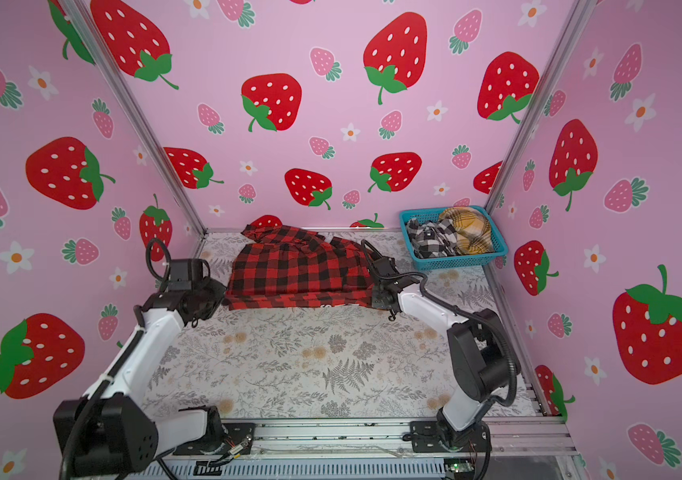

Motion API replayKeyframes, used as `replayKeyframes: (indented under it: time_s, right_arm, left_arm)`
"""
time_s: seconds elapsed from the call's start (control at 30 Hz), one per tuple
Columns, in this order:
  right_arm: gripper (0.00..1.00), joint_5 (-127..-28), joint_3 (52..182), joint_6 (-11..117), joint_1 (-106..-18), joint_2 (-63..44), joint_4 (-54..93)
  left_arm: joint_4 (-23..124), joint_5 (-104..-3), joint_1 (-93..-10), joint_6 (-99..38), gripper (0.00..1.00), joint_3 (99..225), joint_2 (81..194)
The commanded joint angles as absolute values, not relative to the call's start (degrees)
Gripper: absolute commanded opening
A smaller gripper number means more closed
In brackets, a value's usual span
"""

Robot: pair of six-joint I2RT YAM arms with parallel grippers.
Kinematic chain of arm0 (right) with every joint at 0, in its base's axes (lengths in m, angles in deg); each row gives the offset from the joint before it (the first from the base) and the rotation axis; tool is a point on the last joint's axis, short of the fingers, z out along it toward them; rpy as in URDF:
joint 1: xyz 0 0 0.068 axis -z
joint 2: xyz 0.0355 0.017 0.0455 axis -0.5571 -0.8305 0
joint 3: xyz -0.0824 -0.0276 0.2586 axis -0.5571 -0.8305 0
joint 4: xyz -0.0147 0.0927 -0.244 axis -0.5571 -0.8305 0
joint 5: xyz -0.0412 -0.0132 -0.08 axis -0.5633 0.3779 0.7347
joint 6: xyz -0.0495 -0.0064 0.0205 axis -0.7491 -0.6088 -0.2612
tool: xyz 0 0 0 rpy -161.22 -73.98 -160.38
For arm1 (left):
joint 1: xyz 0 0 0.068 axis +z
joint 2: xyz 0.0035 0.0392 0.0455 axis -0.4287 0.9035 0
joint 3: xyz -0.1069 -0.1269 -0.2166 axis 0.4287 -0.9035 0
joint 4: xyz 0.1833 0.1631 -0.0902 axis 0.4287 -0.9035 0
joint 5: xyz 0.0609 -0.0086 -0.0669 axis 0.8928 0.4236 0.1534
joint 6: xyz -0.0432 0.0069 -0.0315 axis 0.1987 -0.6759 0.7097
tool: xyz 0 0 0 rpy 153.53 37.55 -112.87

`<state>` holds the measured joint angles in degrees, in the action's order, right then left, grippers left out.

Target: Fold and stack the long sleeve shirts

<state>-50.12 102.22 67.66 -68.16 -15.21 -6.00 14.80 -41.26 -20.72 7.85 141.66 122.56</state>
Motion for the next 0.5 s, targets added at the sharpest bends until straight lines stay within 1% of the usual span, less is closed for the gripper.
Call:
replayKeyframes:
  time_s: [0.0, 0.07, 0.17, 0.27, 0.47]
  right_arm:
    - [0.0, -50.1, 94.2, 67.5, -68.2, -13.5, -11.8]
    - [0.0, -52.1, 90.0, 68.1, -69.0, -12.2, -11.4]
    - [0.0, -54.3, 86.7, 68.9, -69.8, -11.1, -9.8]
    - [0.0, -54.4, 88.7, 68.9, -69.8, -10.7, -9.9]
    - [0.0, -51.9, 99.4, 67.0, -68.7, -11.8, -11.9]
  left_arm:
    - [6.3, -37.9, -19.8, 11.2, 0.0, 129.9, 118.2]
    - [5.6, -38.2, -19.9, 12.1, 0.0, 123.6, 113.9]
    - [5.9, -37.5, -19.4, 11.7, 0.0, 119.6, 111.2]
    - [6.1, -37.5, -19.1, 9.9, 0.0, 122.8, 113.3]
    - [5.8, -35.1, -18.9, 7.2, 0.0, 133.6, 119.1]
